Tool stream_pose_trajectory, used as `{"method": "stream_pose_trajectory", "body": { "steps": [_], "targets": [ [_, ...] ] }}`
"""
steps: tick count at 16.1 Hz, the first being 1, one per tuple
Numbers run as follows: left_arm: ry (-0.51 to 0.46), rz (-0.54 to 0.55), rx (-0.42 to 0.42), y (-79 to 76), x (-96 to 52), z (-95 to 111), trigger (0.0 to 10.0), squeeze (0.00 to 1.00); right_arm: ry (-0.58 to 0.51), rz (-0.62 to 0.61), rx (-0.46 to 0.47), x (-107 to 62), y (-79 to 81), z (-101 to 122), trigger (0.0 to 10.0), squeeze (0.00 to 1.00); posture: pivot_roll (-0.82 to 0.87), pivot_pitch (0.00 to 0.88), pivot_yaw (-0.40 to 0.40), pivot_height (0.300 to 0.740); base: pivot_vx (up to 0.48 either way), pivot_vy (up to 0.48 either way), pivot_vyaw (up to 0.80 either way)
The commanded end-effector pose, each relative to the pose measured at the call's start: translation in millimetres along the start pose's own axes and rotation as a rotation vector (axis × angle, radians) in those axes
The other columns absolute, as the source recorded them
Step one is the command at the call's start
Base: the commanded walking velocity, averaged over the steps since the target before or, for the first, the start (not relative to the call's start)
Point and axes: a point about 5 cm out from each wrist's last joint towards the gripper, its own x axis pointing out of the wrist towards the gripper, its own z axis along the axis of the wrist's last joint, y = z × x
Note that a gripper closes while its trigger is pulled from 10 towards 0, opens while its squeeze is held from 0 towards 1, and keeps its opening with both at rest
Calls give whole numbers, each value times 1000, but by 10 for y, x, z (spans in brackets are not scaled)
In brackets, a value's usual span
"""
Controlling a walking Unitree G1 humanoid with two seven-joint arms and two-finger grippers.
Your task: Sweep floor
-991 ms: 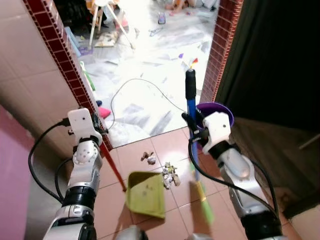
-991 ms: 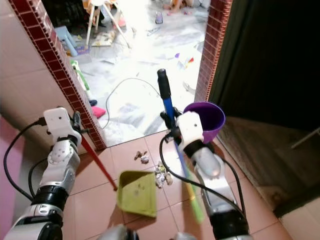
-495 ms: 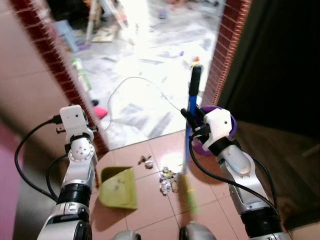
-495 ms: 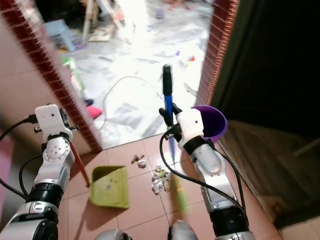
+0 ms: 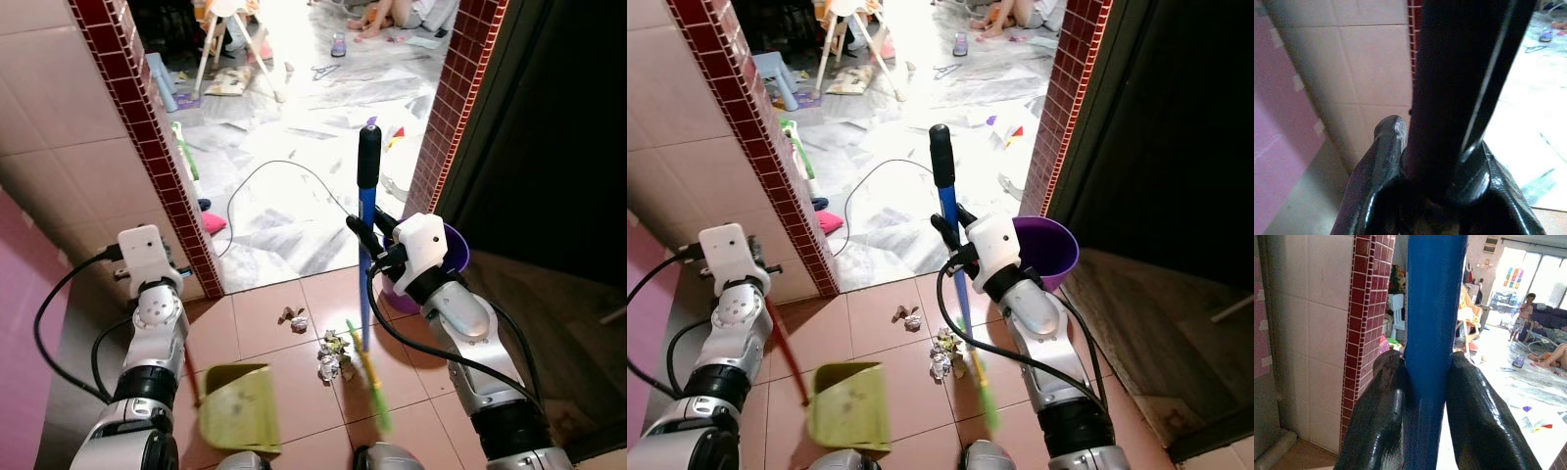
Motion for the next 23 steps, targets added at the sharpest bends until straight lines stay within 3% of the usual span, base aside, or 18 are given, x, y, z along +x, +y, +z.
{"method": "stream_pose_trajectory", "body": {
  "steps": [1, 7, 9, 12, 13, 14, 17, 20, 23],
  "targets": [
    [-45, -20, -25, -79, 57, 139, 10000, 0, -75, -12, -40, 72, -77, 161, 10000, 0, -126, 0, 76, 740, 0, 0, 0],
    [-93, 41, 5, -27, 159, 271, 10000, 0, -81, -71, -57, 13, -198, 186, 10000, 0, -140, 89, 102, 740, 0, 0, 0],
    [-88, 61, 20, -20, 169, 243, 10000, 0, -36, -112, 30, 121, -322, 18, 10000, 0, -141, 122, 109, 740, 0, 0, 0],
    [-74, 58, -3, -91, 171, 243, 10000, 0, 23, -138, 12, 272, -379, -89, 10000, 0, -119, 138, 97, 740, 0, 0, 0],
    [-78, 58, -8, -114, 175, 260, 10000, 0, 27, -150, 1, 353, -385, -95, 10000, 0, -115, 140, 94, 740, 0, 0, 0],
    [-79, 53, -23, -136, 174, 264, 10000, 0, -24, -128, 46, 422, -373, -57, 10000, 0, -103, 142, 87, 740, 0, 0, 0],
    [-87, 44, -29, -158, 163, 260, 10000, 0, -32, -113, 20, 495, -363, -34, 10000, 0, -96, 144, 78, 740, 0, 0, 0],
    [-79, 37, -47, -184, 149, 235, 10000, 0, -54, -110, 67, 519, -289, -70, 10000, 0, -97, 140, 70, 740, 0, 0, 0],
    [-71, 20, -65, -220, 133, 208, 10000, 0, -100, -67, 356, 559, -59, -114, 10000, 0, -109, 127, 64, 740, 0, 0, 0]
  ]
}}
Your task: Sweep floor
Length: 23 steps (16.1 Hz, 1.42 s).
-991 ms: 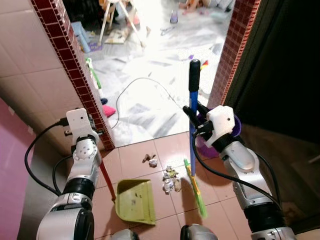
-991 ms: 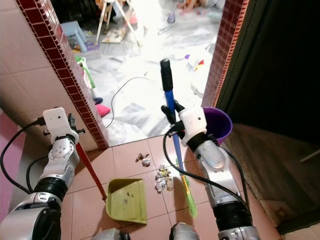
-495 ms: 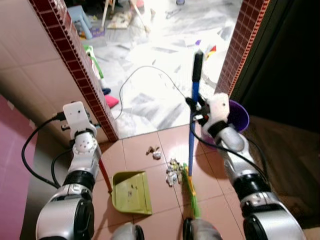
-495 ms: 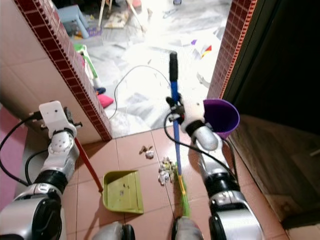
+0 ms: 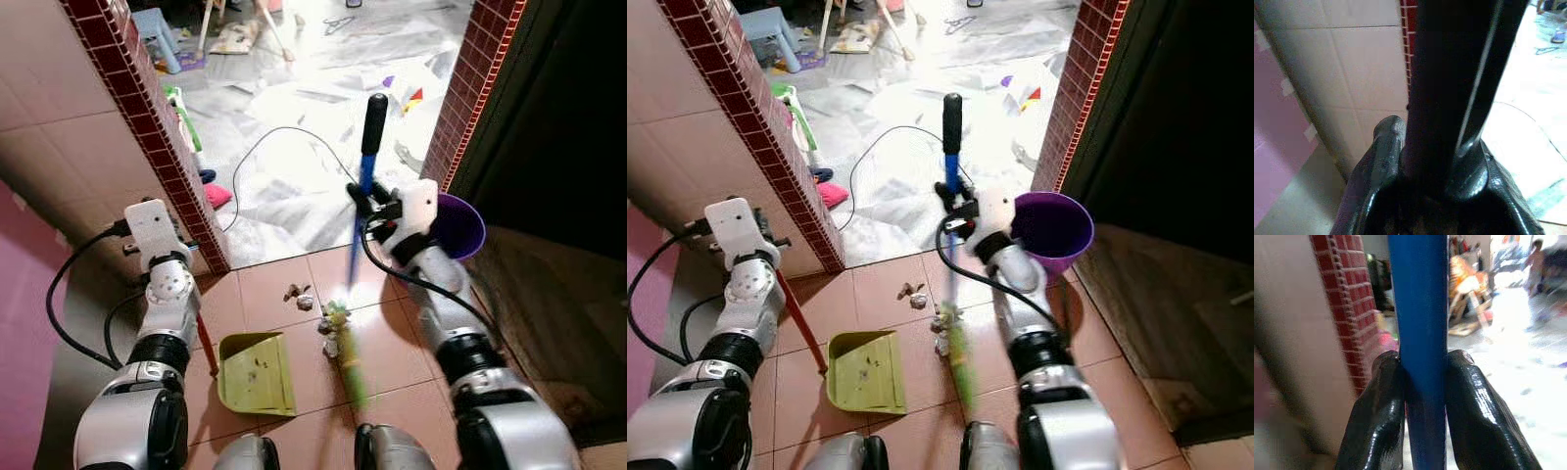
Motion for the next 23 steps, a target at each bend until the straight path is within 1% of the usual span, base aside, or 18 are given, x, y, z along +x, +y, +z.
{"method": "stream_pose_trajectory", "body": {
  "steps": [1, 3, 4, 5, 7, 8, 9, 10, 13, 15, 16, 17, 18, 19, 20, 21, 22, 23],
  "targets": [
    [24, -8, -21, -39, -4, -25, 10000, 0, -50, 35, 108, 58, 100, 55, 10000, 0, -110, 124, 63, 740, 0, 0, 0],
    [24, -22, -35, -83, 4, -5, 10000, 0, -45, 96, 180, 61, 207, 31, 10000, 0, -115, 116, 62, 740, 0, 0, 0],
    [25, -26, -39, -99, 9, 4, 10000, 0, -39, 109, 217, 58, 218, 22, 10000, 0, -116, 110, 61, 740, 0, 0, 0],
    [26, -27, -43, -109, 13, 10, 10000, 0, -45, 106, 231, 61, 199, 38, 10000, 0, -117, 104, 60, 740, 0, 0, 0],
    [28, -27, -50, -102, 29, 24, 10000, 0, -60, 109, 200, 73, 147, 115, 10000, 0, -121, 92, 59, 740, 0, 0, 0],
    [30, -23, -55, -84, 36, 24, 10000, 0, -87, 107, 153, 86, 104, 209, 10000, 0, -123, 86, 57, 740, 0, 0, 0],
    [33, -20, -59, -76, 40, 23, 10000, 0, -98, 114, 113, 92, 88, 259, 10000, 0, -125, 80, 57, 740, 0, 0, 0],
    [40, -17, -73, -51, 54, 25, 10000, 0, -137, 125, -33, 112, 41, 417, 10000, 0, -130, 71, 57, 740, 0, 0, 0],
    [28, -16, -106, -20, 77, 59, 10000, 0, -186, 87, -128, 105, -69, 600, 10000, 0, -142, 53, 55, 740, 0, 0, 0],
    [20, 5, -115, 29, 105, 88, 10000, 0, -207, 62, -192, 55, -156, 708, 10000, 0, -153, 37, 54, 740, 0, 0, 0],
    [18, 8, -118, 41, 112, 95, 10000, 0, -206, 56, -212, 40, -177, 719, 10000, 0, -155, 32, 53, 740, 0, 0, 0],
    [9, 16, -128, 69, 131, 124, 10000, 0, -193, 36, -277, -2, -235, 727, 10000, 0, -159, 19, 53, 740, 0, 0, 0],
    [-12, 38, -126, 105, 150, 170, 10000, 0, -171, 22, -277, -53, -281, 700, 10000, 0, -163, 9, 53, 740, 0, 0, 0],
    [-80, 81, -116, 181, 194, 309, 10000, 0, -110, -16, -270, -184, -371, 586, 10000, 0, -163, 0, 48, 740, 0, 0, 0],
    [-121, 98, -107, 207, 216, 397, 10000, 0, -81, -35, -270, -253, -409, 531, 10000, 0, -159, 0, 46, 740, 0, 0, 0],
    [-140, 106, -115, 223, 230, 450, 10000, 0, -61, -45, -273, -299, -426, 492, 10000, 0, -157, 0, 47, 740, 0, 0, 0],
    [-168, 107, -153, 232, 247, 538, 10000, 0, -41, -83, -279, -378, -459, 445, 10000, 0, -154, 0, 48, 740, 0, 0, 0],
    [-188, 104, -171, 228, 255, 597, 10000, 0, -22, -92, -301, -424, -468, 410, 10000, 0, -151, 0, 48, 740, 0, 0, 0]
  ]
}}
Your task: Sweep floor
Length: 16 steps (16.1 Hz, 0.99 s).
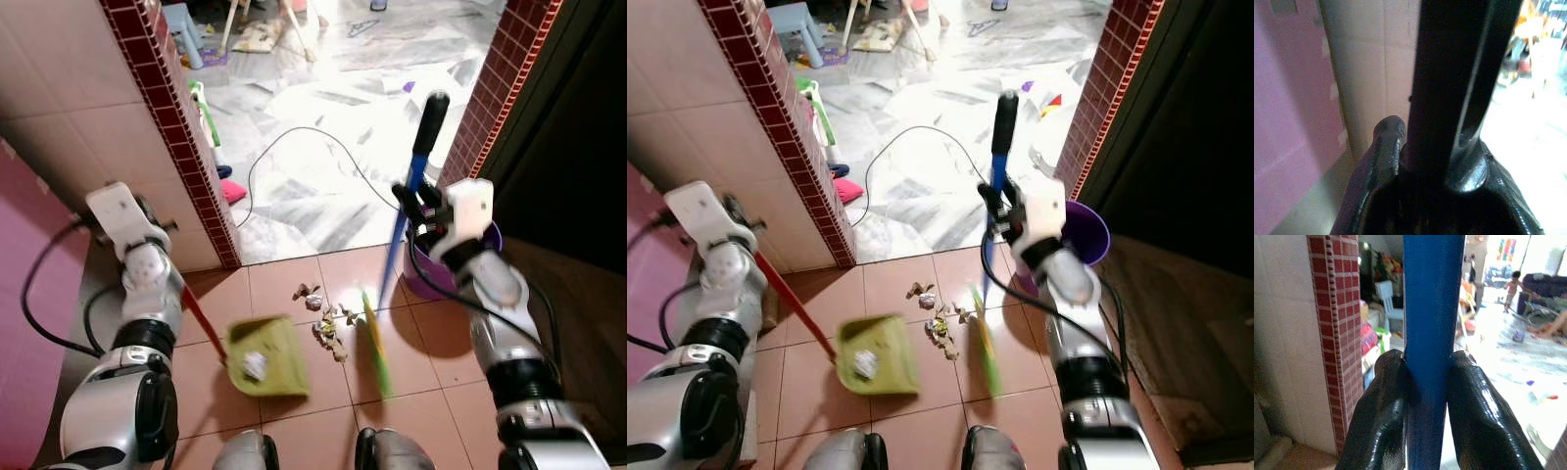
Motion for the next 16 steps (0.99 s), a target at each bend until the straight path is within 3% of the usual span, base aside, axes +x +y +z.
{"method": "stream_pose_trajectory", "body": {
  "steps": [1, 3, 5, 6, 9, 11, 13, 16],
  "targets": [
    [-120, -10, -84, -73, 101, 335, 10000, 0, -23, -22, -76, -14, -40, 86, 10000, 0, -147, 0, 48, 740, 0, 0, 0],
    [-113, -27, -160, -149, 103, 410, 10000, 0, 83, -53, -159, -177, -48, -83, 10000, 0, -137, 0, 46, 740, 0, 0, 0],
    [-54, -54, -254, -221, 80, 389, 10000, 0, 93, -7, -159, -291, 43, -148, 10000, 0, -137, 0, 52, 740, 0, 0, 0],
    [-27, -81, -298, -256, 62, 373, 10000, 0, 83, -15, -237, -339, 81, -150, 10000, 0, -136, 0, 54, 740, 0, 0, 0],
    [57, -147, -422, -355, -55, 334, 10000, 0, 117, -85, -104, -376, 172, -222, 10000, 0, -137, 0, 66, 740, 0, 0, 0],
    [76, -147, -419, -361, -85, 315, 10000, 0, 109, -100, -69, -342, 220, -209, 10000, 0, -137, 0, 71, 740, 0, 0, 0],
    [69, -176, -363, -323, -123, 294, 10000, 0, 85, -102, -59, -297, 281, -148, 10000, 0, -140, 0, 73, 740, 0, 0, 0],
    [100, -191, -350, -276, -186, 265, 10000, 0, 101, -123, -47, -290, 286, -138, 10000, 0, -142, 0, 80, 740, 0, 0, -706]
  ]
}}
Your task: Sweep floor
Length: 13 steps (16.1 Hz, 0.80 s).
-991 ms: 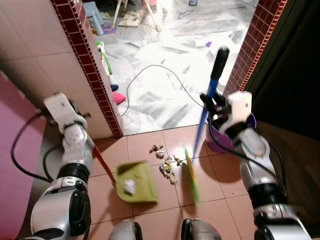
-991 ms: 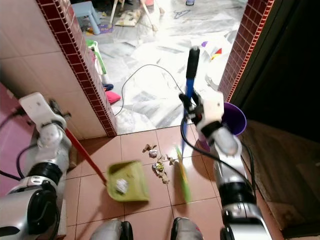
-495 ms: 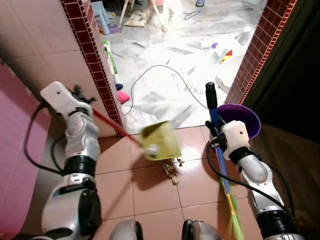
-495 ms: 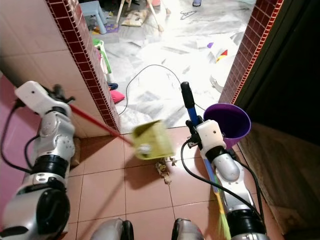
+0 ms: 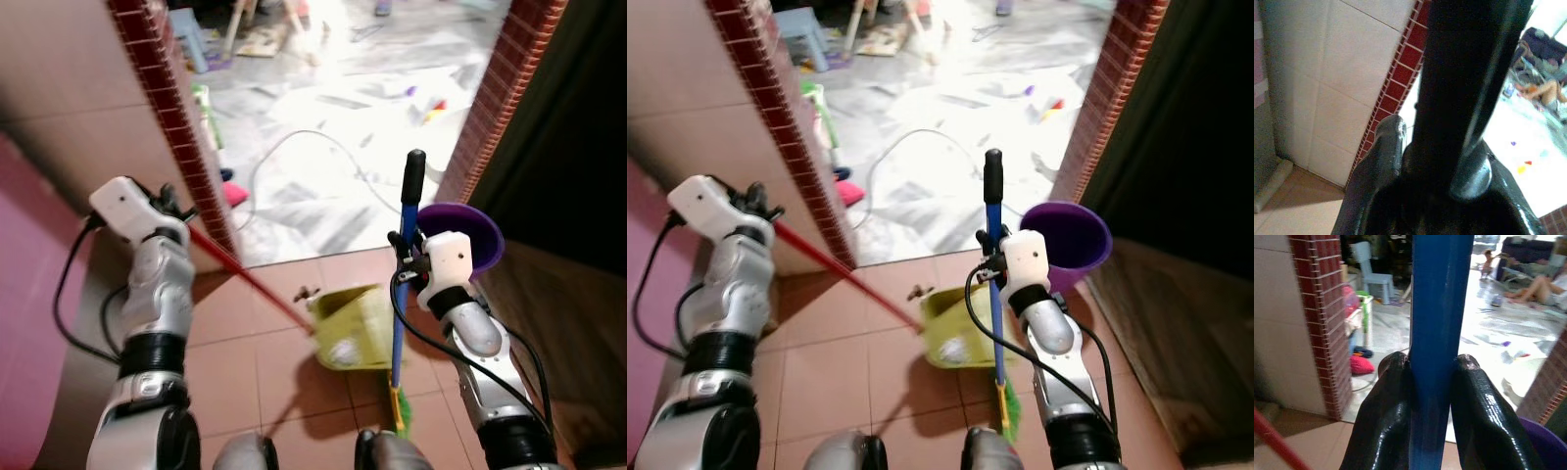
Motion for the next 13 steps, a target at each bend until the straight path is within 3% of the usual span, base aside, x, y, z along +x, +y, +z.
{"method": "stream_pose_trajectory", "body": {
  "steps": [1, 5, 7, 13],
  "targets": [
    [-53, -48, -3, -112, 3, 157, 10000, 0, -55, -12, -28, 26, -27, 137, 10000, 0, -143, 0, 84, 740, 0, 0, -800],
    [-42, -84, -4, -196, 14, 197, 10000, 0, -23, -92, -76, -16, -120, 109, 10000, 0, -141, 0, 89, 740, 0, 0, -800],
    [-39, -91, 2, -199, 16, 214, 10000, 0, -14, -101, -58, -50, -127, 85, 10000, 0, -141, 0, 91, 740, 0, 0, -800],
    [39, -139, 52, -120, -80, 1, 10000, 0, -5, -178, -69, -91, -170, 45, 10000, 0, -168, 0, 145, 740, 0, 0, -800]
  ]
}}
